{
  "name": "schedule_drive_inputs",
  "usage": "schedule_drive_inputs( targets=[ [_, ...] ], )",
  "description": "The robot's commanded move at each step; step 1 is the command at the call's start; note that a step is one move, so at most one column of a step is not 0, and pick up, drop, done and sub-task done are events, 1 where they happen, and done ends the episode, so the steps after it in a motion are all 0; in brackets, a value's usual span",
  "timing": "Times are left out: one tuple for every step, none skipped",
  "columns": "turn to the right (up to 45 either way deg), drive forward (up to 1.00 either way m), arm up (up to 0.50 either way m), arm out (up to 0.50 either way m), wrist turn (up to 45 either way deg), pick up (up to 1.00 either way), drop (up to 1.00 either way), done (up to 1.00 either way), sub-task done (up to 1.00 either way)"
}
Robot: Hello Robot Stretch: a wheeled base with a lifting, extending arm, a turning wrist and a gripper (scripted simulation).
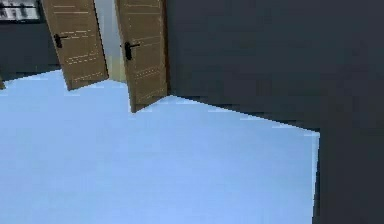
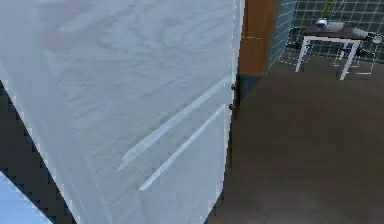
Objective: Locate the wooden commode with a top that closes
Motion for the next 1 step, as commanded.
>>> schedule_drive_inputs(
  targets=[
    [-45.0, 0.0, 0.0, 0.0, 0.0, 0.0, 0.0, 0.0, 0.0]
  ],
)
